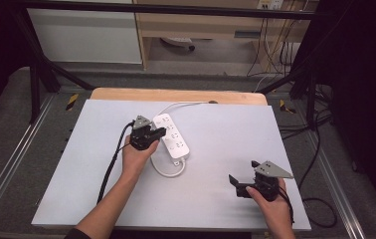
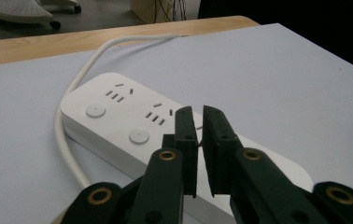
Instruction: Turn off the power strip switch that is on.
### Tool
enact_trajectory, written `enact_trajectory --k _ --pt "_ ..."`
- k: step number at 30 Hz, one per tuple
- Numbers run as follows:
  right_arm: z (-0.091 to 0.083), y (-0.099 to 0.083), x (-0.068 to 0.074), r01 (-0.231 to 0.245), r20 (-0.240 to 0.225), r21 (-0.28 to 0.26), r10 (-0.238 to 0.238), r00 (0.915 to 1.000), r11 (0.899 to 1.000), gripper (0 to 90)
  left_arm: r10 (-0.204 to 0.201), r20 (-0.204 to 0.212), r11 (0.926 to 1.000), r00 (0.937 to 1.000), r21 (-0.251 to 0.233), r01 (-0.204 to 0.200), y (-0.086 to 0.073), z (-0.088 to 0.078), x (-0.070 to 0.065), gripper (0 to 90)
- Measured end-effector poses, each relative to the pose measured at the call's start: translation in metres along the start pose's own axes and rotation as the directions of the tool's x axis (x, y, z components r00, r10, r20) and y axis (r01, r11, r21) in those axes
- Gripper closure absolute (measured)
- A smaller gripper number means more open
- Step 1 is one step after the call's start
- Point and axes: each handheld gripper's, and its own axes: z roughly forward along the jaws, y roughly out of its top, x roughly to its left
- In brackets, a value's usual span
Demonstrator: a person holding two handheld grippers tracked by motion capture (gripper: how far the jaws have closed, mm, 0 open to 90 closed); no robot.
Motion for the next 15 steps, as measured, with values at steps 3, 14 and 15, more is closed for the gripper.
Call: enact_trajectory --k 3,14,15 --pt "0.0 0.0002 0.0 0.001 -0.002 -0.001 -0.001 1.0 1.0 3.8 -0.006 -0.003 0.9999 1.0 0.011 0.006 -0.0014 0.0019 0.0009 88.4" --pt "0.0003 0.0012 0.001 -0.002 -0.006 -0.004 0.002 1.0 1.0 4.1 -0.008 -0.006 0.9995 0.9999 0.031 0.008 -0.005 0.009 -0.0003 90.0" --pt "0.0003 0.0012 0.0007 0.001 -0.006 -0.003 -0.001 1.0 1.0 4.0 -0.004 -0.007 0.9994 1.0 0.035 0.004 -0.0056 0.0097 -0.0007 90.0"
